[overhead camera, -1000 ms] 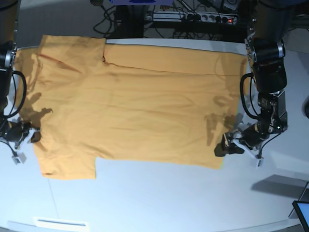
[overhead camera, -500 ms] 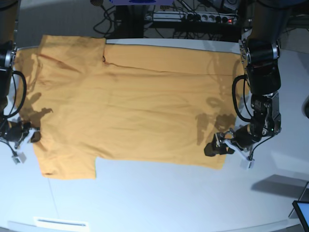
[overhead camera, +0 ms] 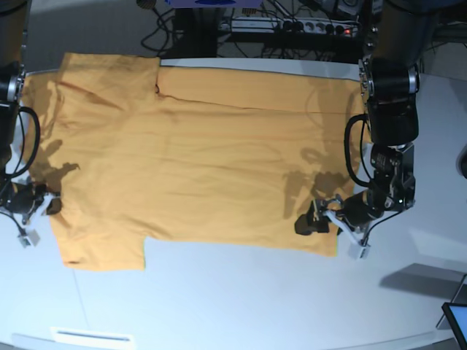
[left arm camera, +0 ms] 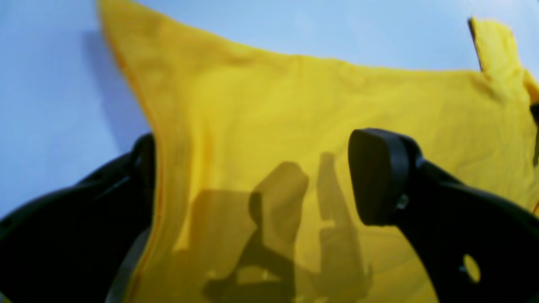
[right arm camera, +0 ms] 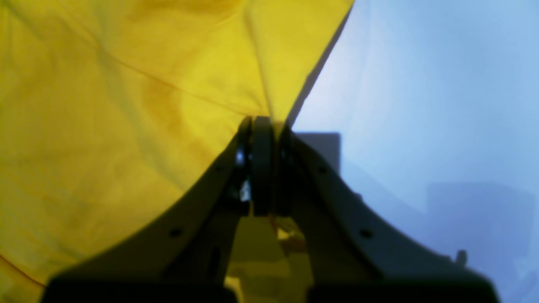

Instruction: Fold the T-shirt properly

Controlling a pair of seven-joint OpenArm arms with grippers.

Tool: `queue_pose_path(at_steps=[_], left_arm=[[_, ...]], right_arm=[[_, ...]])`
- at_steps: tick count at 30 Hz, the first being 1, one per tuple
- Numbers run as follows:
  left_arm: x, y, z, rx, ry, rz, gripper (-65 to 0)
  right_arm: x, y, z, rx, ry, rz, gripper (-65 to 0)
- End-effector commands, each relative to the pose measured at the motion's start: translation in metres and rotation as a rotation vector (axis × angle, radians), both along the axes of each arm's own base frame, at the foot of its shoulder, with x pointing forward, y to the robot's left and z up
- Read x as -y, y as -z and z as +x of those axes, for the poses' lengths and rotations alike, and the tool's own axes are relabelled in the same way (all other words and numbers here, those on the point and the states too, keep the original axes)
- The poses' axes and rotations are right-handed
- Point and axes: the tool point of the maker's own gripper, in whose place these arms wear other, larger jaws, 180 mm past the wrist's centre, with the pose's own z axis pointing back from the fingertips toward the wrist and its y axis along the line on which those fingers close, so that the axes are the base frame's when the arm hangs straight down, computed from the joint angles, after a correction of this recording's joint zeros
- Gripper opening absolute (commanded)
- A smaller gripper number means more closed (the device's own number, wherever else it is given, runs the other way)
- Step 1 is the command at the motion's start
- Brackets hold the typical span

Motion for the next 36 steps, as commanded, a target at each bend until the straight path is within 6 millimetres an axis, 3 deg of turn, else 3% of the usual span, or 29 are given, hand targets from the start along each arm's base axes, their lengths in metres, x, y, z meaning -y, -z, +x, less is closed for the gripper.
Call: queue_pose_path(at_steps=[1, 4, 11, 14, 19, 27, 31, 36], left_arm=[[-0.002, -0.005, 0.002, 0.000, 0.016, 0.018, -8.7], [-0.002, -0.005, 0.002, -0.001, 0.018, 0.020, -12.3], [-0.003, -0.005, 0.002, 0.000, 0.015, 0.020, -42.5], [-0.003, -0.005, 0.003, 0.001, 0.014, 0.021, -50.4], [-0.010, -0.011, 0.008, 0.037, -0.012, 0.017, -57.4], [-0.036, -0.016, 0.007, 0.048, -0.041, 0.051, -65.0], [-0.044, -0.024, 0.012, 0.062, -0.047, 0.069, -65.0], [-0.050, -0.033, 0.017, 0.081, -0.051, 0.081, -65.0]], right_arm=[[0.011, -0.021, 0.014, 0.061, 0.015, -0.005, -64.9], [0.011, -0.018, 0.011, 0.052, 0.015, -0.005, -64.9], [0.010, -0.016, 0.010, 0.049, 0.014, -0.004, -64.9], [0.010, -0.016, 0.010, 0.049, 0.014, -0.004, -64.9], [0.010, -0.016, 0.010, 0.048, 0.013, -0.004, -64.9], [0.010, -0.019, 0.012, 0.060, 0.015, -0.002, -64.9], [0.009, -0.021, 0.014, 0.067, 0.013, -0.001, -64.9], [-0.001, -0.043, 0.028, 0.138, -0.038, -0.028, -64.9]])
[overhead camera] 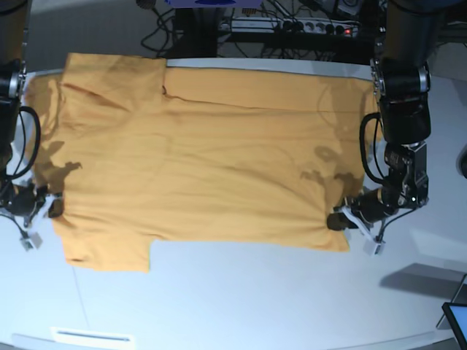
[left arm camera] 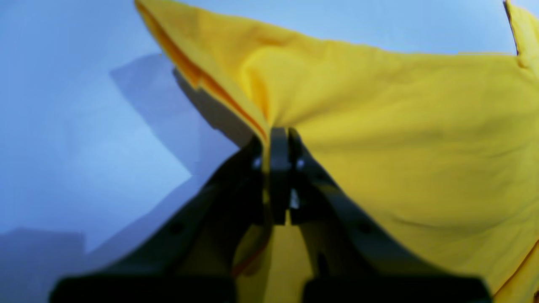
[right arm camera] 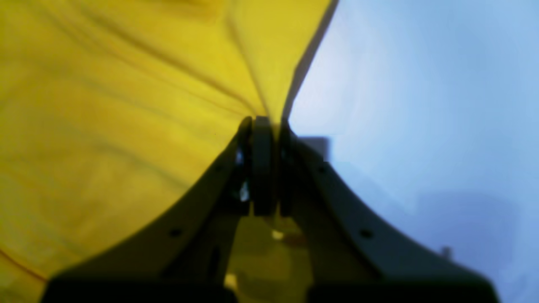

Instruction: Fold the T-shirt properly

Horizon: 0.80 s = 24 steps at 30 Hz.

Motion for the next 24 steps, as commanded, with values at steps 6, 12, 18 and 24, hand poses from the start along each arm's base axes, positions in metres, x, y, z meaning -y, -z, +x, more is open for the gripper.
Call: queue_pose_path(at_steps=[6, 12, 18, 24], left_arm=[[-0.006, -0.046, 0.026, 0.132, 0.011, 0.027, -65.0], [-0.006, -0.053, 0.030, 0.147, 0.012, 0.028, -65.0], [-0.007, -0.061, 0.035, 0.162, 0.012, 0.030, -65.0], [-0.007, -0.054, 0.030, 0.149, 0.014, 0.033, -65.0]], right_arm=[[0.008, -0.030, 0.022, 0.087, 0.009, -0.002, -64.9], [0.007, -0.036, 0.027, 0.100, 0.008, -0.003, -64.9], [0.006, -0.051, 0.039, 0.135, 0.004, -0.007, -64.9], [0.007, -0.053, 0.040, 0.138, 0.004, -0.008, -64.9]])
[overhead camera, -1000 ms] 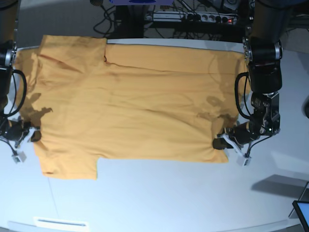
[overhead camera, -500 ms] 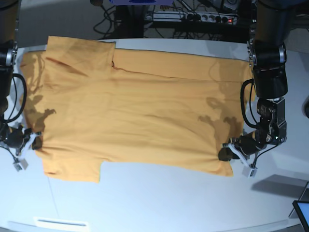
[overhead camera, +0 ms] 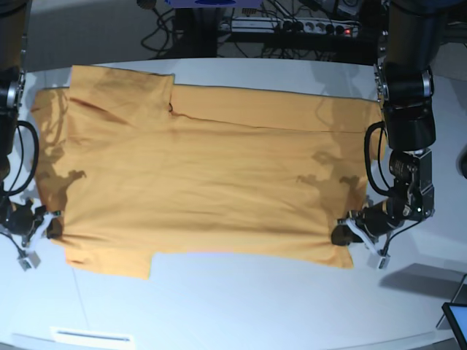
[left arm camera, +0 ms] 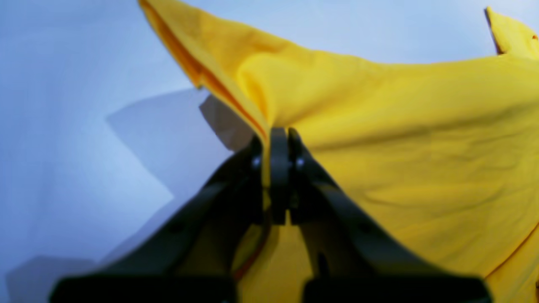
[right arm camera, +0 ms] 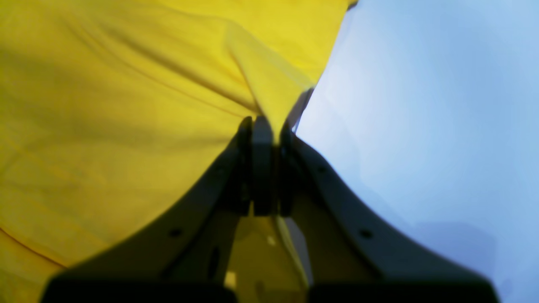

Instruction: Fold the T-shirt properly

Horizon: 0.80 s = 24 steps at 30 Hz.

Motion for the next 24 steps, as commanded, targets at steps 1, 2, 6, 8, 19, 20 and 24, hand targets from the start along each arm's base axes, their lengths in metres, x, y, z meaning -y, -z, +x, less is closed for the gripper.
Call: queue_pose_path(at_steps=[1, 2, 6, 8, 19, 20, 24], left_arm=[[-0.011, -0.028, 0.014, 0.078, -0.012, 0.006, -65.0], [-0.015, -0.031, 0.014, 0.084, -0.014, 0.018, -65.0], [-0.020, -0.037, 0.007, 0.107, 0.005, 0.059, -65.0], [-0.023, -0.037, 0.000, 0.090, 0.024, 0.094, -65.0], [-0.026, -0.031, -0.020, 0.080, 0.057, 0.149, -65.0], [-0.026, -0.031, -0.020, 0.080, 0.057, 0.149, -65.0], [-0.025, -0.026, -0.026, 0.070, 0.062, 0.153, -65.0]], right_arm=[[0.010, -0.027, 0.015, 0.073, 0.011, -0.009, -64.9], [0.011, -0.026, 0.015, 0.071, 0.012, -0.010, -64.9], [0.014, -0.024, 0.011, 0.049, 0.012, -0.022, -64.9], [0.019, -0.025, 0.010, 0.045, 0.015, -0.031, -64.9], [0.006, -0.031, -0.007, 0.075, -0.068, -0.107, -64.9], [0.004, -0.033, -0.007, 0.080, -0.078, -0.115, -64.9], [0.009, -0.032, -0.017, 0.067, -0.068, -0.126, -64.9]])
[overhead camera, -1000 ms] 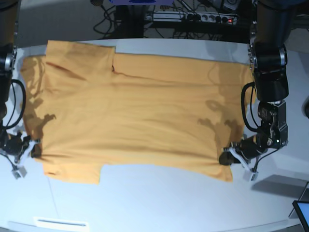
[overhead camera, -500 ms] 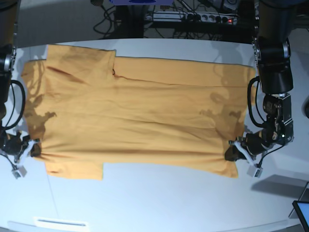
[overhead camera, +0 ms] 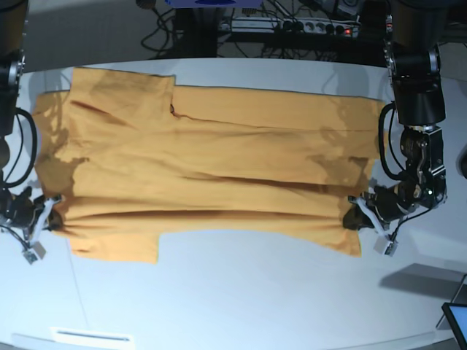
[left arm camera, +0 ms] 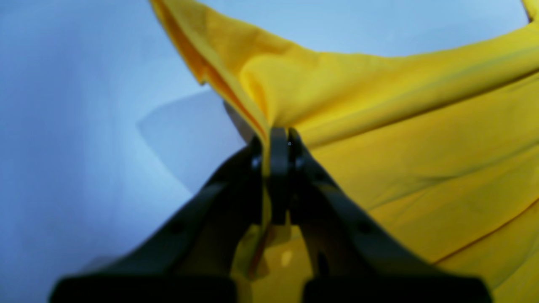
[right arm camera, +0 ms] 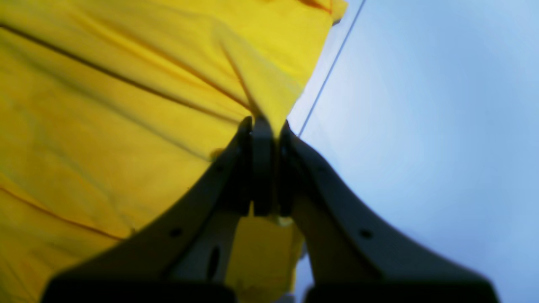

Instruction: Fold the T-shirt properly

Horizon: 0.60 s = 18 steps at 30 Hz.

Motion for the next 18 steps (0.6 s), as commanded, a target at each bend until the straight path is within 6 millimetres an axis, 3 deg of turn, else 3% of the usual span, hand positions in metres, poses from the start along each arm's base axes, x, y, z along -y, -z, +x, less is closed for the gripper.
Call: queue_pose_path(at_steps=[1, 10, 18], left_arm=[[-0.006, -0.024, 0.011, 0.072, -0.003, 0.005, -65.0], [0.002, -0.030, -0.002, 0.100, 0.041, 0.044, -65.0], [0.005, -0.032, -0.018, 0.113, 0.081, 0.089, -65.0]], right_arm=[[0.019, -0.022, 0.007, 0.058, 0.033, -0.019, -64.9], [0.026, -0.027, -0.013, 0.071, 0.047, -0.053, -64.9], [0.017, -0.017, -0.032, 0.047, 0.008, -0.081, -64.9]])
